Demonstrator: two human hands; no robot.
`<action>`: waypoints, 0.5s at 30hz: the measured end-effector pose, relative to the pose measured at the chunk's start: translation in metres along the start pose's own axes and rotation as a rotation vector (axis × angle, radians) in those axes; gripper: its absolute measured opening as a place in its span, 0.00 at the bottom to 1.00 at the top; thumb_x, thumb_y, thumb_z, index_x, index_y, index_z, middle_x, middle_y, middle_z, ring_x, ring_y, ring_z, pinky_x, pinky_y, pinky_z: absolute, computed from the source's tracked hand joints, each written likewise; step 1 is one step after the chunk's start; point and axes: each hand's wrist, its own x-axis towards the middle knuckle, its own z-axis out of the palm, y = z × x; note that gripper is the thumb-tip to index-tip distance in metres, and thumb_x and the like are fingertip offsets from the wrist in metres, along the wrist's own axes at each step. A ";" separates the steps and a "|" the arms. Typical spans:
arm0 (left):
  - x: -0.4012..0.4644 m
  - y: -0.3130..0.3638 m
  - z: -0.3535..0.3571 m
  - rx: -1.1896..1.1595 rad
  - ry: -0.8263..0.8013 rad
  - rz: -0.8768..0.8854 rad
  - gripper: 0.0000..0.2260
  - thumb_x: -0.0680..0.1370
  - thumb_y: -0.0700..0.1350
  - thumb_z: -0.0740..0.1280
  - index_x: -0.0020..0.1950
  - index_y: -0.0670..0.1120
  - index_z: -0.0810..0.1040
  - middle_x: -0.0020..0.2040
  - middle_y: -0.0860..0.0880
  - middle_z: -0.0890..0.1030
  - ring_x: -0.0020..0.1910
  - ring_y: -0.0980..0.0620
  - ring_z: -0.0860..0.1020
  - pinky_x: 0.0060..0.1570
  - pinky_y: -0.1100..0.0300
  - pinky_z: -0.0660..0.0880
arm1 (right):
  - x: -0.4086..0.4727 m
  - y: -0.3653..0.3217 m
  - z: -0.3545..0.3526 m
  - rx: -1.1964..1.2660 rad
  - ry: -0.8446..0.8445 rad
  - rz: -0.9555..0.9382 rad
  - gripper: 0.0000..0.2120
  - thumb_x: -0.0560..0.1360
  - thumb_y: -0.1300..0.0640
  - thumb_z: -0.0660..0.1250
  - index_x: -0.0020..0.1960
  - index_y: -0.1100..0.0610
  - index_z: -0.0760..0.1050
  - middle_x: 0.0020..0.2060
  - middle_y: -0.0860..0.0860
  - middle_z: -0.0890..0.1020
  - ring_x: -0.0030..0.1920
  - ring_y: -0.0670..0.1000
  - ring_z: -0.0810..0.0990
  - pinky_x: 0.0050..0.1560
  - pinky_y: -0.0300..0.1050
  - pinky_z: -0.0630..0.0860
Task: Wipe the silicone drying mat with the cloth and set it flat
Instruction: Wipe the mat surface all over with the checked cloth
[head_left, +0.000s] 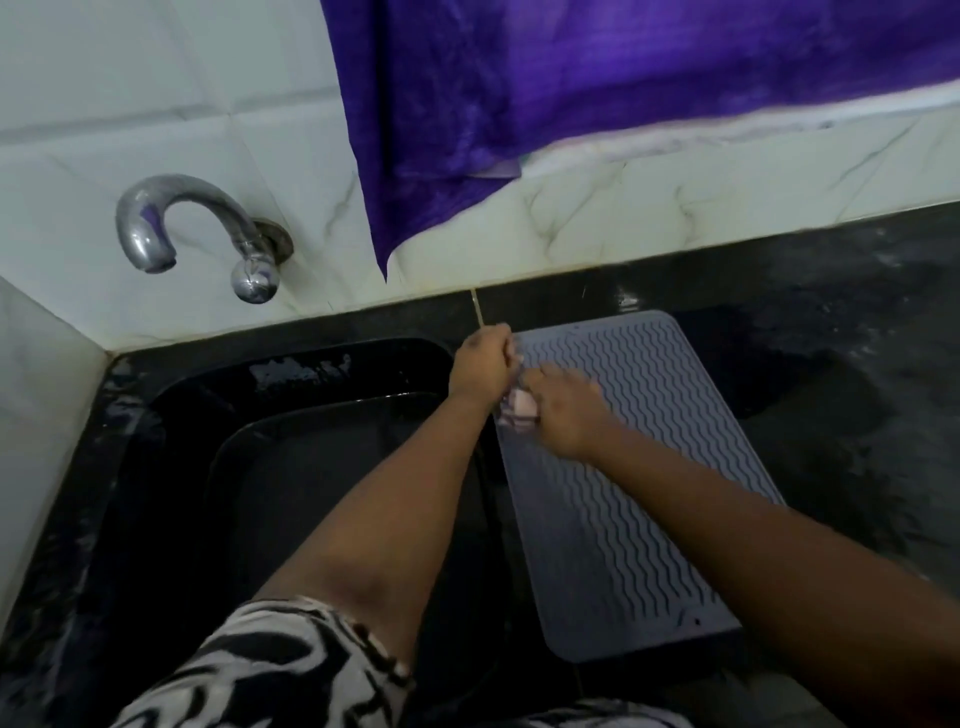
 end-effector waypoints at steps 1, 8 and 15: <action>-0.008 -0.003 0.002 0.035 -0.092 -0.016 0.03 0.77 0.42 0.63 0.45 0.47 0.76 0.47 0.43 0.80 0.46 0.44 0.79 0.44 0.55 0.74 | 0.007 -0.004 0.005 -0.071 -0.004 0.011 0.24 0.72 0.50 0.68 0.65 0.55 0.66 0.59 0.56 0.73 0.60 0.58 0.71 0.61 0.55 0.69; -0.022 -0.029 0.011 0.616 -0.510 0.017 0.27 0.81 0.59 0.54 0.79 0.53 0.53 0.80 0.52 0.51 0.78 0.48 0.53 0.75 0.46 0.47 | -0.054 -0.016 0.071 -0.345 -0.029 -0.060 0.20 0.71 0.55 0.64 0.62 0.56 0.66 0.60 0.58 0.72 0.60 0.59 0.70 0.60 0.59 0.68; -0.029 -0.023 0.010 0.731 -0.469 0.001 0.28 0.80 0.63 0.51 0.79 0.57 0.50 0.80 0.53 0.51 0.78 0.42 0.41 0.70 0.38 0.32 | -0.175 -0.025 0.068 -0.210 -0.367 -0.078 0.21 0.72 0.55 0.65 0.64 0.50 0.67 0.62 0.51 0.71 0.65 0.55 0.67 0.64 0.54 0.63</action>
